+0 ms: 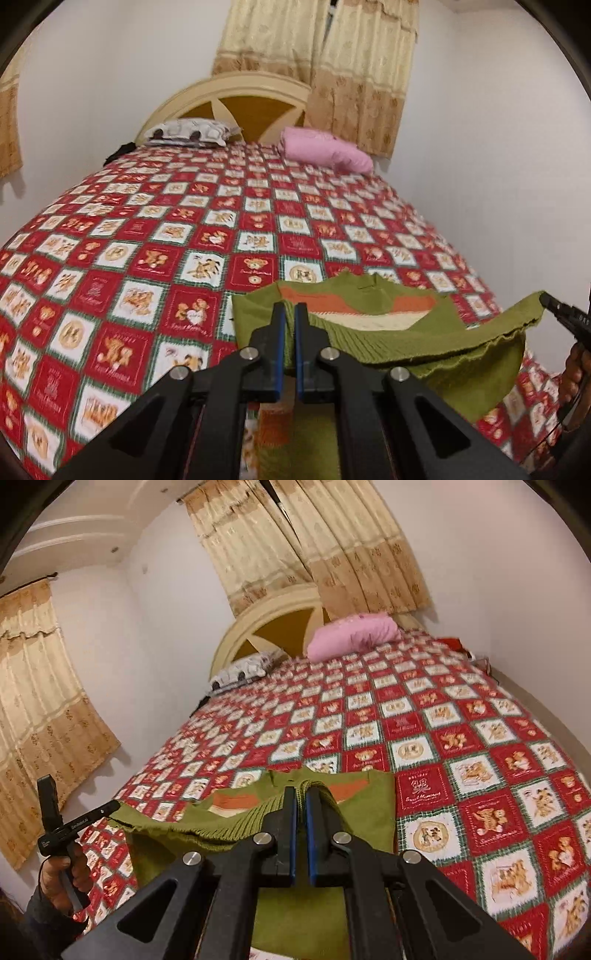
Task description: Fold small clothes
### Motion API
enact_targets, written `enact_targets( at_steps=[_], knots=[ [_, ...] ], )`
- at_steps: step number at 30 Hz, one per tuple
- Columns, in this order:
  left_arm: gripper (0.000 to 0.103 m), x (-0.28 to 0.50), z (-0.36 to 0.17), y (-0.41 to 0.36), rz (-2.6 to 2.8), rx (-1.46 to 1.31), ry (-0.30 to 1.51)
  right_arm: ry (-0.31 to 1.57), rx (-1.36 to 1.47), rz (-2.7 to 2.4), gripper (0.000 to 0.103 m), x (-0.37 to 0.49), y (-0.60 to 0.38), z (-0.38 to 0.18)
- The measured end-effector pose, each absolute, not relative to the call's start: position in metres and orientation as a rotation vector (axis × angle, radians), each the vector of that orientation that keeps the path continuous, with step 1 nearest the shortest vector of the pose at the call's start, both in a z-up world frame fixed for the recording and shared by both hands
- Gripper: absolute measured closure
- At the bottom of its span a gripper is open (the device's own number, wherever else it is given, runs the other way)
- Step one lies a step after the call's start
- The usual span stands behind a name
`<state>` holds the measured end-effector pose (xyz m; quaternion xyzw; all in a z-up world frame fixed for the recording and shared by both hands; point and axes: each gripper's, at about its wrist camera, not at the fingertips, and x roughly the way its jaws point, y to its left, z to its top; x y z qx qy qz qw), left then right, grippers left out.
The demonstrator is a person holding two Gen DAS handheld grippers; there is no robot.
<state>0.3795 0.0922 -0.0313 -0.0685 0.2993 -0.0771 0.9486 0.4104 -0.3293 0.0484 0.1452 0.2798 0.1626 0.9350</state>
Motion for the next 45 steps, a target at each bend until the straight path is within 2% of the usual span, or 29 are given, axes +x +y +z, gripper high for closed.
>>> enact_targets(
  at_steps=[9,13,14,15,16,18,21,23,32,34,35,36,37,39,43,44,45],
  knots=[
    [0.097,0.456,-0.102,0.079,-0.091,-0.080,0.782,0.779,0.326,0.268,0.100,0.501,-0.334,-0.031],
    [0.090,0.467,-0.116,0.075,-0.064,-0.054,0.821,0.869,0.297,0.261,0.098,0.532,-0.332,-0.064],
    [0.084,0.466,-0.117,0.076,-0.067,-0.059,0.823,0.886,0.289,0.249,0.096,0.539,-0.332,-0.071],
    [0.070,0.462,-0.115,0.079,-0.059,-0.058,0.821,0.894,0.277,0.232,0.092,0.544,-0.334,-0.074],
    [0.063,0.456,-0.112,0.083,-0.057,-0.055,0.804,0.887,0.264,0.214,0.089,0.544,-0.337,-0.075],
    [0.046,0.446,-0.104,0.089,-0.057,-0.045,0.769,0.860,0.269,0.221,0.070,0.541,-0.343,-0.071],
    [0.036,0.432,-0.095,0.102,-0.066,-0.040,0.731,0.822,0.272,0.200,0.052,0.531,-0.353,-0.063],
    [0.034,0.432,-0.095,0.106,-0.074,-0.043,0.722,0.805,0.269,0.198,0.051,0.525,-0.358,-0.060],
    [0.034,0.457,-0.115,0.058,-0.155,0.157,0.784,0.842,0.201,0.220,0.051,0.534,-0.350,-0.066],
    [0.042,0.468,-0.122,0.048,-0.163,0.188,0.805,0.851,0.175,0.229,0.051,0.539,-0.346,-0.068],
    [0.050,0.471,-0.125,0.046,-0.158,0.204,0.818,0.860,0.159,0.233,0.051,0.541,-0.344,-0.069],
    [0.064,0.476,-0.131,0.044,-0.161,0.212,0.842,0.866,0.145,0.240,0.051,0.544,-0.341,-0.070],
    [0.070,0.478,-0.134,0.044,-0.169,0.206,0.852,0.871,0.134,0.248,0.051,0.546,-0.338,-0.071],
    [0.088,0.479,-0.137,0.044,-0.176,0.205,0.858,0.887,0.103,0.265,0.052,0.552,-0.332,-0.075],
    [0.094,0.472,-0.134,0.041,-0.188,0.227,0.836,0.964,-0.005,0.310,0.053,0.563,-0.309,-0.089],
    [0.095,0.469,-0.131,0.040,-0.183,0.239,0.822,0.973,-0.047,0.295,0.088,0.564,-0.304,-0.093],
    [0.095,0.466,-0.126,0.040,-0.180,0.236,0.803,0.989,-0.099,0.282,0.098,0.565,-0.298,-0.097]
  ],
)
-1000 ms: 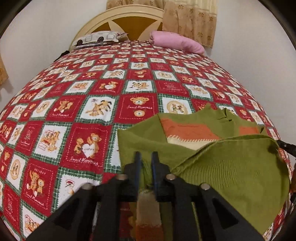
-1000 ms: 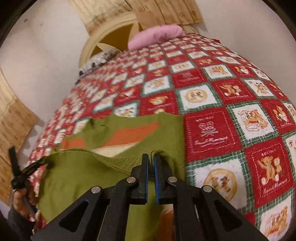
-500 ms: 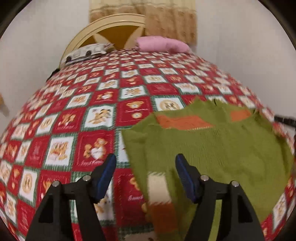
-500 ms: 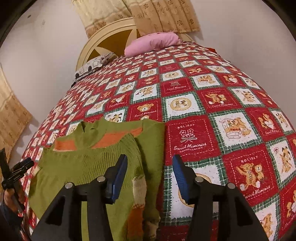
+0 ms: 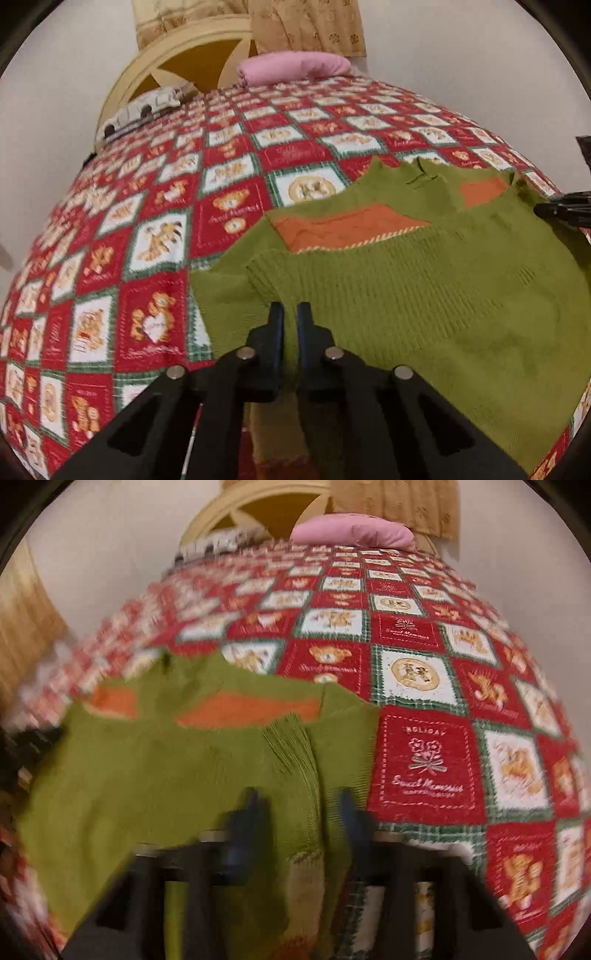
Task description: Fold small clothes
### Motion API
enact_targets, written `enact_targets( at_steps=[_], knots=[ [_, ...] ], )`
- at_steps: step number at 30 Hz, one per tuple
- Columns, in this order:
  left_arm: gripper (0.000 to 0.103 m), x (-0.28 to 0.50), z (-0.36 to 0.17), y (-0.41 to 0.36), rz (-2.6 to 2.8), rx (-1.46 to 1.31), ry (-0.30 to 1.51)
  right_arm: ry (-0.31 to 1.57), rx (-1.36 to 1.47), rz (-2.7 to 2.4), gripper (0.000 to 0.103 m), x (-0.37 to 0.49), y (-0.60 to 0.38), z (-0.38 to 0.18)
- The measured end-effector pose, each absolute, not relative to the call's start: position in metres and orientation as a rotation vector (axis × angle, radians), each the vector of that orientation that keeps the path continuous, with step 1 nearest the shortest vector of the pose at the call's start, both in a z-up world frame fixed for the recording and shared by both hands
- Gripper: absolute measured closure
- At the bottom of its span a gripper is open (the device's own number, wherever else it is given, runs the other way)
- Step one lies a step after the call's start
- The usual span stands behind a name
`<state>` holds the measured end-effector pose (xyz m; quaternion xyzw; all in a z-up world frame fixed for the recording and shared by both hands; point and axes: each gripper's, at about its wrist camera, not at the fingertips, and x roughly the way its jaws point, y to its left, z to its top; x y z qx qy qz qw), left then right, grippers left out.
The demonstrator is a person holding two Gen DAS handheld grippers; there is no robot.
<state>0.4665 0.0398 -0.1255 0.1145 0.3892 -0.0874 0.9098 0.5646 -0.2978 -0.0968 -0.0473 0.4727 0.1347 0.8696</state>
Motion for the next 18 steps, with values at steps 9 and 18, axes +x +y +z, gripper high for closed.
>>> enact_targets(
  at_steps=[9,18],
  knots=[
    [0.095,0.473,-0.074,0.055,-0.153,0.173,0.678,0.778,-0.059,0.266,0.099,0.546,-0.300,-0.030],
    [0.095,0.527,-0.117,0.049,-0.090,0.190,0.771,0.834,-0.021,0.175,0.099,0.589,-0.303,-0.055]
  ],
)
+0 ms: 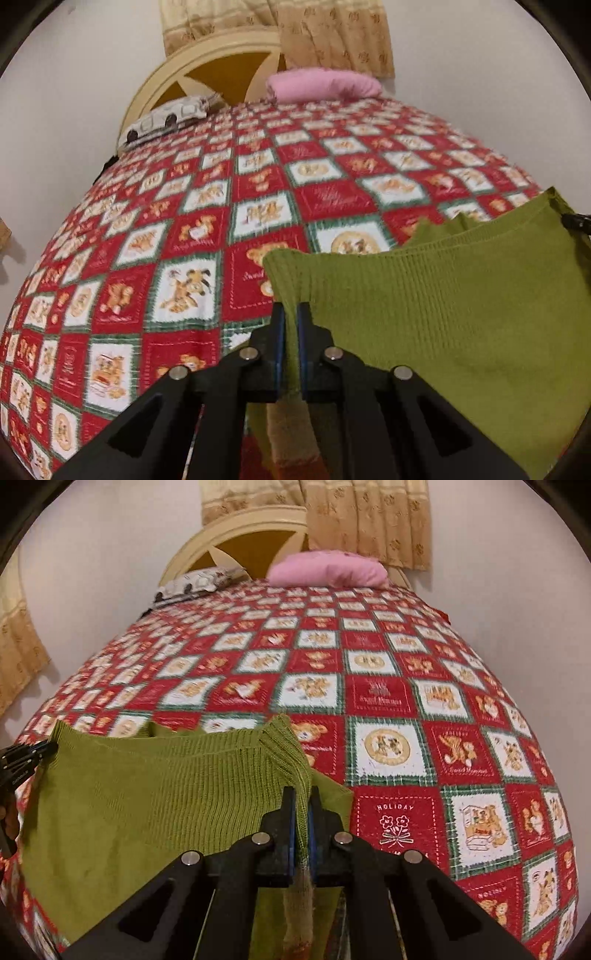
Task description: Fold small clothes
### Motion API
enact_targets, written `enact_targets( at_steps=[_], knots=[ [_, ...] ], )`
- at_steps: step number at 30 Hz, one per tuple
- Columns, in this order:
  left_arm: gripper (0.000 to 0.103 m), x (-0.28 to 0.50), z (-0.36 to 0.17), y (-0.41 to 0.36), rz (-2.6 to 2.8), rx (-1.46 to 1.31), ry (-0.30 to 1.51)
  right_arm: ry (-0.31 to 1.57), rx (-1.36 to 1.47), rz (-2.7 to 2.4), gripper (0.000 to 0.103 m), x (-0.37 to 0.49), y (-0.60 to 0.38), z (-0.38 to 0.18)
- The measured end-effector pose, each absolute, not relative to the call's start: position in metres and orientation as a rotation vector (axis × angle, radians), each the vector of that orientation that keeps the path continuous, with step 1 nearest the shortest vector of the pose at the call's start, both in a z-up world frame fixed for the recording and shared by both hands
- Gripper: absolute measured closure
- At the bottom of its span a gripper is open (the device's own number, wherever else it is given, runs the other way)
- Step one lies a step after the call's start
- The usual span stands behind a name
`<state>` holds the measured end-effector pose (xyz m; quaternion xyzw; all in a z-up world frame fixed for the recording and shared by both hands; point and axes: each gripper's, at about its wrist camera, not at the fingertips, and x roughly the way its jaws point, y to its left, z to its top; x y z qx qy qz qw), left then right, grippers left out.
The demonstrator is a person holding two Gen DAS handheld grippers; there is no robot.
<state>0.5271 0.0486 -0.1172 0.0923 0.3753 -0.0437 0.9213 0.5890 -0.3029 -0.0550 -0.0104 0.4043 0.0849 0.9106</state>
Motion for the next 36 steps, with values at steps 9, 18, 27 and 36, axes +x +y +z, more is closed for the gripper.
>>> enact_targets(
  at_steps=[9,18,27,36],
  knots=[
    [0.089,0.540,-0.144,0.041,-0.028,0.261,0.818,0.912,-0.018,0.111,0.099,0.614,-0.307,-0.100],
    [0.037,0.451,-0.090,0.059,-0.025,0.175,0.674,0.829,-0.026,0.048,0.053,0.576,-0.314,-0.063],
    [0.027,0.405,-0.136,0.036,-0.012,0.261,0.731,0.931,-0.096,0.405,0.053,0.518,-0.201,-0.076],
    [0.009,0.411,-0.151,0.076,-0.028,-0.019,0.791,1.026,-0.074,0.251,0.053,0.600,-0.171,-0.113]
  ],
)
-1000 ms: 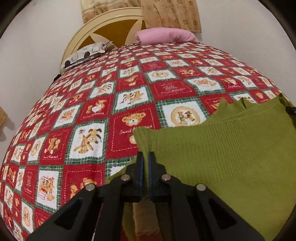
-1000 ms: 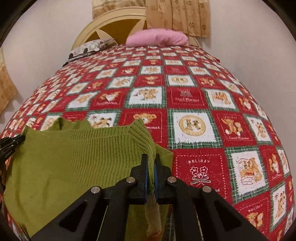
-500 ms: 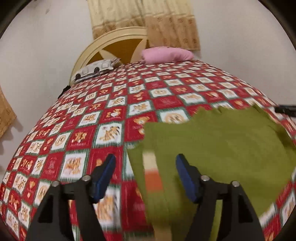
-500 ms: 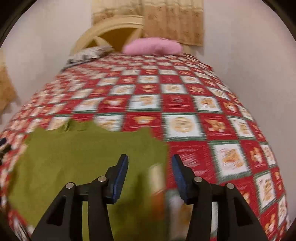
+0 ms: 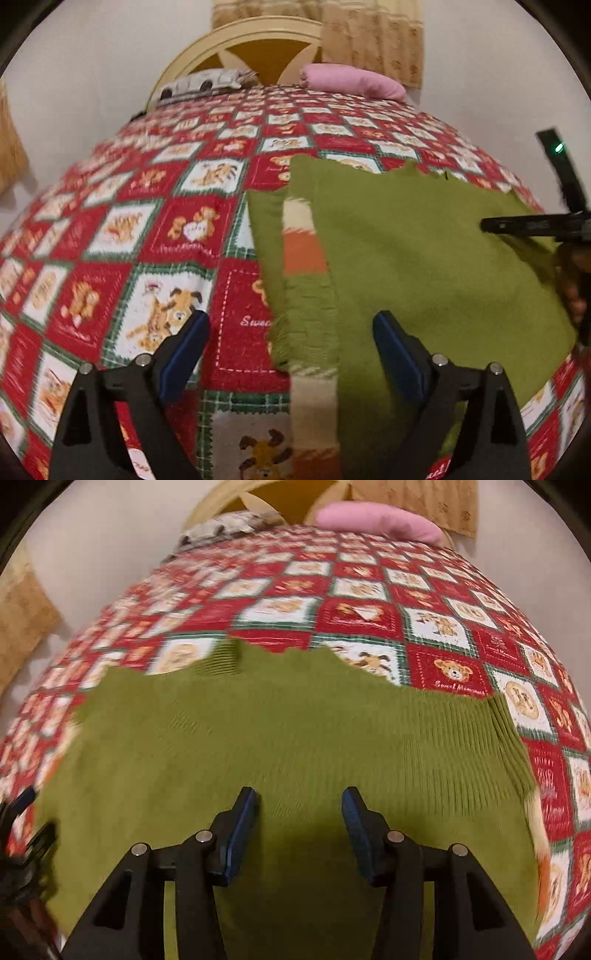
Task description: Fold small clothes
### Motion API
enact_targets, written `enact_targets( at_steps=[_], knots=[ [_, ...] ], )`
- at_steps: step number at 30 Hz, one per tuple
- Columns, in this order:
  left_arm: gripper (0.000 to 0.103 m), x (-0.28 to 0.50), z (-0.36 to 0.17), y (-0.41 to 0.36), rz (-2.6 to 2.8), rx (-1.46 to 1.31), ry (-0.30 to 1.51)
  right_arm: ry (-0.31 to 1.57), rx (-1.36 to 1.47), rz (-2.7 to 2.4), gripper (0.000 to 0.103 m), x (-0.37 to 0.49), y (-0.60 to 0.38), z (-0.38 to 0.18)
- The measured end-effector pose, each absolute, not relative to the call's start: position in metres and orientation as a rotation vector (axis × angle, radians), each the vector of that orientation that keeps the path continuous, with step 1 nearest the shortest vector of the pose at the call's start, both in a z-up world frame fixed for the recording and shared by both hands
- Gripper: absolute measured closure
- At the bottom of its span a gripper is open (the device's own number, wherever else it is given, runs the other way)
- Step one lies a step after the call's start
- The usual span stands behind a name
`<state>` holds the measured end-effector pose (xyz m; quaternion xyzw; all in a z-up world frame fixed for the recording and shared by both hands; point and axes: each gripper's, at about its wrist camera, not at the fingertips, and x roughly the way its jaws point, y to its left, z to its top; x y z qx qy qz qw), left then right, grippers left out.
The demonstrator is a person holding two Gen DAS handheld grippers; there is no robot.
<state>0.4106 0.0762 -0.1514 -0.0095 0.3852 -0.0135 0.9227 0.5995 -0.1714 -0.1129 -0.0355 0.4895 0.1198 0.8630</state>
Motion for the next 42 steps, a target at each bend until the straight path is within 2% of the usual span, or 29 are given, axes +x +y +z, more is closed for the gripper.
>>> enact_targets(
  at_steps=[10,19,24,26,34,37,38,42],
  knots=[
    [0.005,0.412,-0.158,0.087,-0.035,-0.115,0.816,0.966,-0.038,0.191,0.048,0.623,-0.167,-0.111],
    [0.000,0.410,-0.159,0.088,0.017,-0.104,0.823,0.836,-0.026,0.266,0.047,0.509,-0.234,-0.070],
    [0.000,0.411,-0.161,0.087,0.037,-0.079,0.835,0.918,-0.005,0.231,0.047,0.466,-0.284,-0.102],
    [0.000,0.411,-0.162,0.087,0.037,-0.076,0.842,0.888,-0.009,0.261,0.047,0.455,-0.289,-0.104],
    [0.000,0.410,-0.168,0.099,0.034,-0.158,0.885,0.858,-0.132,0.246,0.047,0.456,-0.235,-0.081],
    [0.000,0.408,-0.169,0.098,0.034,-0.161,0.898,0.911,-0.160,0.272,0.044,0.465,-0.212,-0.099],
    [0.000,0.407,-0.169,0.097,0.038,-0.157,0.899,0.917,-0.177,0.246,0.040,0.465,-0.206,-0.109],
    [0.000,0.400,-0.169,0.098,0.044,-0.152,0.893,0.897,-0.177,0.194,0.039,0.459,-0.200,-0.096]
  ],
)
